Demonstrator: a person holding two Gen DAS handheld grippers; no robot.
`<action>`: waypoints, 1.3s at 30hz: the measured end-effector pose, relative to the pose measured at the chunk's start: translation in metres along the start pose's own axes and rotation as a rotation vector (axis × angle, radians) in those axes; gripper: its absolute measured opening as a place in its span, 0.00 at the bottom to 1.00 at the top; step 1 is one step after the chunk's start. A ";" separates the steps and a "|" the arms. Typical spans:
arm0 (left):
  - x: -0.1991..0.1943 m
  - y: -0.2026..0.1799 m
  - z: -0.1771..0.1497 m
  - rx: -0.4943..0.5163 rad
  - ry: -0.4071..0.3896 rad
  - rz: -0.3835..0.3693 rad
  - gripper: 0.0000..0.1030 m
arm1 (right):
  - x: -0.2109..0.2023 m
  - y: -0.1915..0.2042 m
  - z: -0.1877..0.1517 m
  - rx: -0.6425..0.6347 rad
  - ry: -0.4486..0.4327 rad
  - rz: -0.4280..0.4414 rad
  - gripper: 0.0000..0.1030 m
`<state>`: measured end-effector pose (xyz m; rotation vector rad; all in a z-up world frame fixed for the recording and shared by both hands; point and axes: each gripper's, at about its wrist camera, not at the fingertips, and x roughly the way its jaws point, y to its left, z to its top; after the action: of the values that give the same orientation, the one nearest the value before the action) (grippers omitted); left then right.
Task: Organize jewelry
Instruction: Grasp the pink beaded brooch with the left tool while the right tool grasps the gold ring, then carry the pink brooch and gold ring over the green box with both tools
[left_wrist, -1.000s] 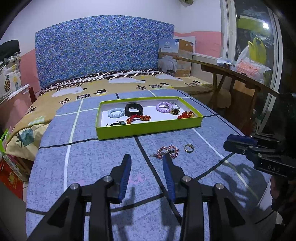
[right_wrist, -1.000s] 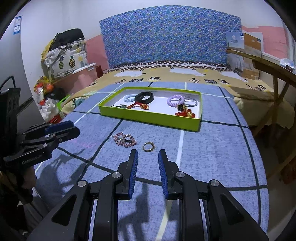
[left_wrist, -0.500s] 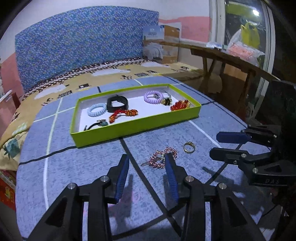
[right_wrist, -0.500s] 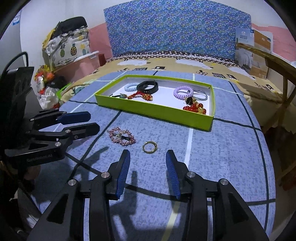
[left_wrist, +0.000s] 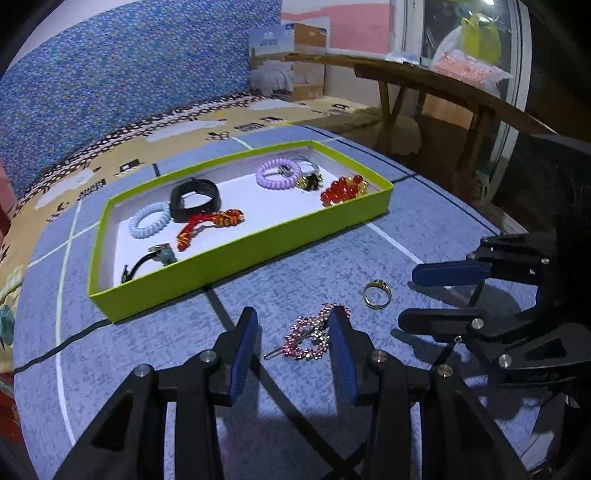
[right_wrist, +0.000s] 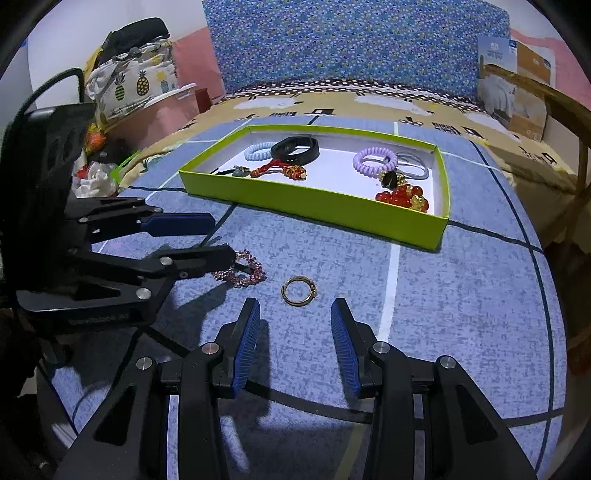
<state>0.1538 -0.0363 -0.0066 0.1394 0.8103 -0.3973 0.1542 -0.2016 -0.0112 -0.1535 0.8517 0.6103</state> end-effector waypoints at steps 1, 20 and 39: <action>0.002 -0.001 0.000 0.007 0.006 -0.006 0.41 | 0.000 -0.001 0.000 0.002 0.000 -0.001 0.40; -0.008 0.013 -0.010 -0.090 -0.003 0.099 0.29 | 0.017 0.007 0.013 -0.067 0.046 -0.026 0.40; -0.031 0.029 -0.026 -0.201 -0.042 0.110 0.29 | 0.024 0.014 0.015 -0.112 0.058 -0.069 0.22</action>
<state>0.1290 0.0065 -0.0026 -0.0119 0.7925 -0.2132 0.1681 -0.1744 -0.0179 -0.3024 0.8644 0.5913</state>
